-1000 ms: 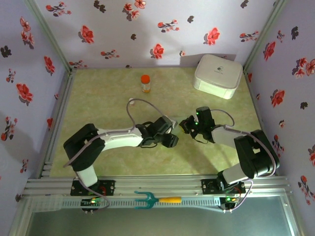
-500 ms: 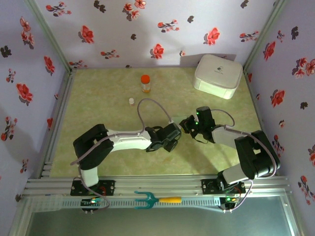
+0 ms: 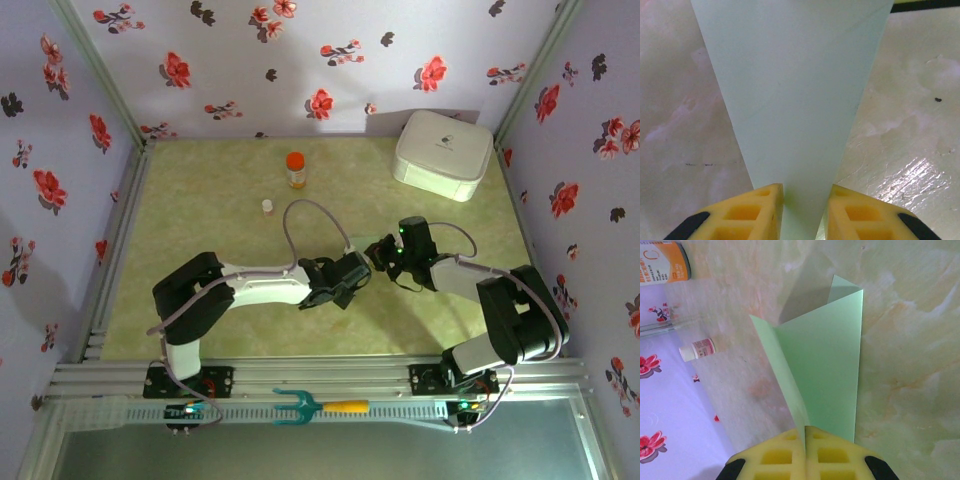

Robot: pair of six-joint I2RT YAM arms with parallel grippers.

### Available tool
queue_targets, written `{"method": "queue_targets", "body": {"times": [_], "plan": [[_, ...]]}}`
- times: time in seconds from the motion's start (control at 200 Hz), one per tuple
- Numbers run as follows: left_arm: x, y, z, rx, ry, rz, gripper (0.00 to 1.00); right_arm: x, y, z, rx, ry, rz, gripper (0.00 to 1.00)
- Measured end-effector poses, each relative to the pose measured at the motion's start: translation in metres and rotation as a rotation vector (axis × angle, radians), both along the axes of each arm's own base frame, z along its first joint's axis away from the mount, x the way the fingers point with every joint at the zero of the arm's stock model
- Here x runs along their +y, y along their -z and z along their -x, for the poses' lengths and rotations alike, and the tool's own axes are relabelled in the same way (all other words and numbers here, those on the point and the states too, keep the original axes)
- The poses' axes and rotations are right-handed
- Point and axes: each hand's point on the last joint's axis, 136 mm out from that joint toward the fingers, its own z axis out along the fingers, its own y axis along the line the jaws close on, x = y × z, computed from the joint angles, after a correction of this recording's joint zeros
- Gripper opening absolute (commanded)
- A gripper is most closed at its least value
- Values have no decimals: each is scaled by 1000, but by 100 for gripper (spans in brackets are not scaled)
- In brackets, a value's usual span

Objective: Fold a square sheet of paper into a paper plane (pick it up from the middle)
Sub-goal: Fold the wing for the fifth time at the center of the table.

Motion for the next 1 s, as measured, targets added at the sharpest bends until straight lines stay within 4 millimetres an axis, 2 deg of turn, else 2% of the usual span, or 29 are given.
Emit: {"method": "queue_targets", "body": {"times": [0.085,0.27,0.5,0.55,0.765,0.87,1.0], "plan": [[1,1,1,3,0,-8,32,0,0,0,0,0,0,2],[3,3,0,1,-3,-19,18,0,0,0,6,6,-4,2],[3,3,0,0,-2,-22,11,0,0,0,9,9,-7,5],[3,3,0,0,0,-23,10,0,0,0,9,9,-7,8],[3,3,0,2,-4,-22,7,-1,-2,2,5,5,3,35],[3,6,0,5,-5,-27,7,-8,-7,7,-10,3,43,42],[0,8,-1,10,-7,-34,6,-20,-18,11,-53,5,115,45]]}}
